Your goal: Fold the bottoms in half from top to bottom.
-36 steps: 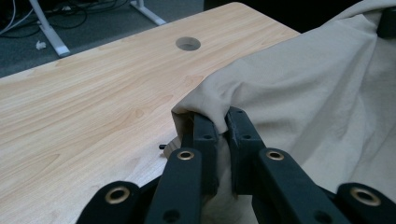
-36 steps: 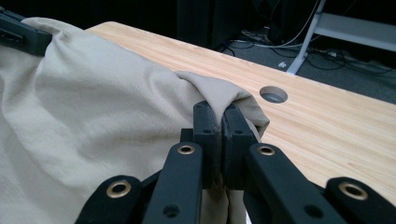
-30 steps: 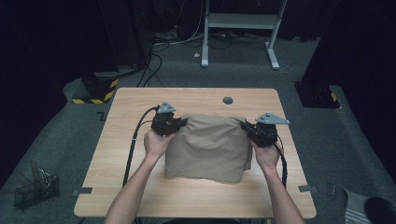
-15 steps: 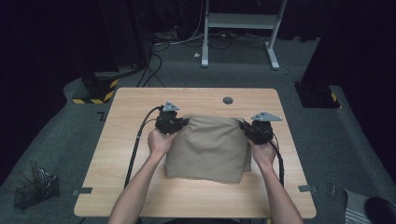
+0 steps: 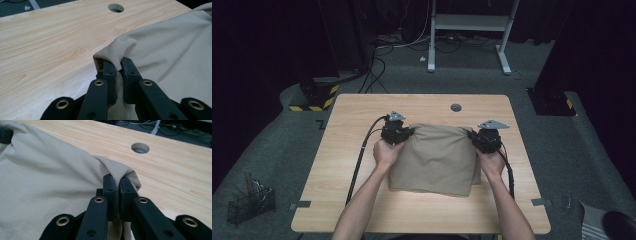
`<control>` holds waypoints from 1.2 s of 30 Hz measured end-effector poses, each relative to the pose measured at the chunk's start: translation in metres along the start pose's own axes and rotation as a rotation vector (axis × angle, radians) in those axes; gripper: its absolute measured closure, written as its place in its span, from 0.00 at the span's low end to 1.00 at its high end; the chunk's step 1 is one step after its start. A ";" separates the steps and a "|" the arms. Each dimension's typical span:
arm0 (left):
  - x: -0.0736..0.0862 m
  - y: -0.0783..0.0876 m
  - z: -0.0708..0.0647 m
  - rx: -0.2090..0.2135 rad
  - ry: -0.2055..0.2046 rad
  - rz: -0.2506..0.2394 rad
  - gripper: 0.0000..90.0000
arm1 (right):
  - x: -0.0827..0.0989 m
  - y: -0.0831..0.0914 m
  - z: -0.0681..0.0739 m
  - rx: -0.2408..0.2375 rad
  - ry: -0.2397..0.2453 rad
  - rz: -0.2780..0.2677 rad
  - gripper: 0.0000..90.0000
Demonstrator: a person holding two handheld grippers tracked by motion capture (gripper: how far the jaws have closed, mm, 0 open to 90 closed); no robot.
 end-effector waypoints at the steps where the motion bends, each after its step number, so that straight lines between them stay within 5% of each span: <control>1: 0.001 -0.001 0.001 0.001 0.001 0.002 0.93 | 0.000 -0.001 0.000 0.002 0.003 0.004 0.95; 22: 0.015 -0.021 0.006 -0.013 0.027 0.073 0.93 | 0.011 -0.025 -0.005 0.014 -0.009 0.082 0.95; 30: 0.034 -0.015 -0.004 0.008 0.011 0.084 0.93 | 0.024 -0.032 -0.001 0.009 0.008 0.124 0.95; 33: 0.034 -0.017 -0.001 0.028 0.063 0.071 0.93 | 0.029 -0.036 0.002 0.006 0.024 0.141 0.95; 36: 0.030 -0.024 0.003 0.028 0.100 0.069 0.93 | 0.029 -0.045 -0.003 -0.002 -0.017 0.149 0.95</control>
Point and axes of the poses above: each handheld gripper's, and its own axes: y roughly backward along the jaws, x roughly out of its underside, z roughly to its left, the point moved 8 cm from there along -y, roughly forward along the jaws, and after that the axes turned 12 degrees about z, right-handed, at the moved point
